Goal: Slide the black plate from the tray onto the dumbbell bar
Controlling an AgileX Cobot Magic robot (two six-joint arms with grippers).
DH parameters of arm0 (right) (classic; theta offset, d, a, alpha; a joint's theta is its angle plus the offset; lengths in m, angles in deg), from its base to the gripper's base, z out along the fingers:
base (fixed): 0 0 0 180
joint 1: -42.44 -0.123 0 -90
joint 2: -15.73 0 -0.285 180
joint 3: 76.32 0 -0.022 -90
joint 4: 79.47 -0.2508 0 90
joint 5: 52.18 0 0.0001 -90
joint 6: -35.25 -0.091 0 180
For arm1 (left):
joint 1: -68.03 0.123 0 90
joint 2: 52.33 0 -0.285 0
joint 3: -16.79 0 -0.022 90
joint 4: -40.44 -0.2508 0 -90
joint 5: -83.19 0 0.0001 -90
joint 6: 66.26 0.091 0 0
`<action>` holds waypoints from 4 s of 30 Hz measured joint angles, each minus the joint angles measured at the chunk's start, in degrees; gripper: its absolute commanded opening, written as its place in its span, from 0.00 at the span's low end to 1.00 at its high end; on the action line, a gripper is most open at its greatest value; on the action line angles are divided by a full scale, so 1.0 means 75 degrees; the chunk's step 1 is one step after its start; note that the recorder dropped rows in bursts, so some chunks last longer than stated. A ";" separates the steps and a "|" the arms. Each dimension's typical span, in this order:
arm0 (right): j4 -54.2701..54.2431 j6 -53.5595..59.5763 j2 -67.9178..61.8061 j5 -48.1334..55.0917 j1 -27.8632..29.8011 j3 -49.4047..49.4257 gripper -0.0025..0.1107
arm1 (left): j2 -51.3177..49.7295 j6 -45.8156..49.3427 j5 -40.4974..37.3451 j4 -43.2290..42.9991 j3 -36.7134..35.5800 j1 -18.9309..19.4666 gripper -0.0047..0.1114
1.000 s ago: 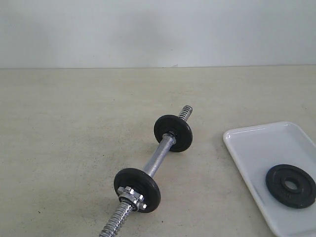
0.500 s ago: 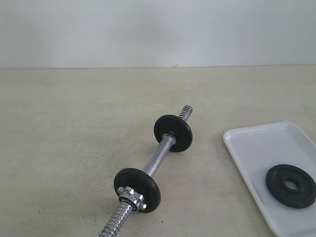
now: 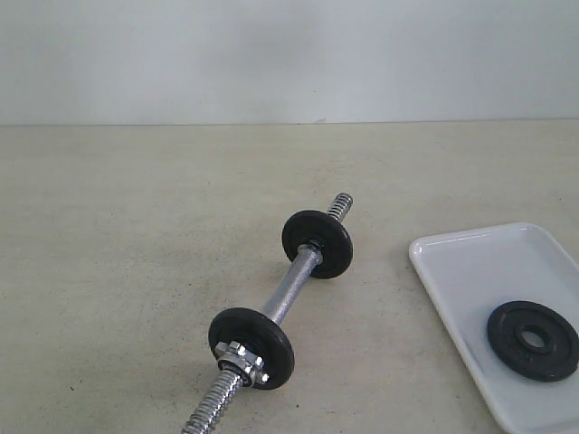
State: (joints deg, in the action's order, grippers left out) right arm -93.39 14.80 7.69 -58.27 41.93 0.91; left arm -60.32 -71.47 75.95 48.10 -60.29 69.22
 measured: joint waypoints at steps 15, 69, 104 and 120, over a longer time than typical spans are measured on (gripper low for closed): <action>0.0338 -0.1742 0.0000 0.0194 -0.0042 -0.0109 0.02 | 0.0000 0.0063 -0.0194 0.0667 0.0000 -0.0314 0.32; 0.0674 0.3416 -0.3950 0.3126 -0.2749 -0.3421 0.02 | -0.8222 1.1848 -0.3802 0.9793 0.3781 -0.1788 0.08; -0.0553 0.4122 -0.3950 0.3300 -0.2749 -0.3421 0.02 | -1.5382 1.2504 -0.2906 0.9606 0.8363 -0.3922 0.57; -0.0670 0.4153 -0.3950 0.3300 -0.2749 -0.3421 0.02 | -1.5771 1.0827 -0.2381 0.7821 0.9086 -0.4503 0.13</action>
State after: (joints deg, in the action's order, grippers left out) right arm -98.41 45.95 -21.93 -33.52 21.31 -24.74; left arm -178.60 9.73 58.09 106.77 7.85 35.45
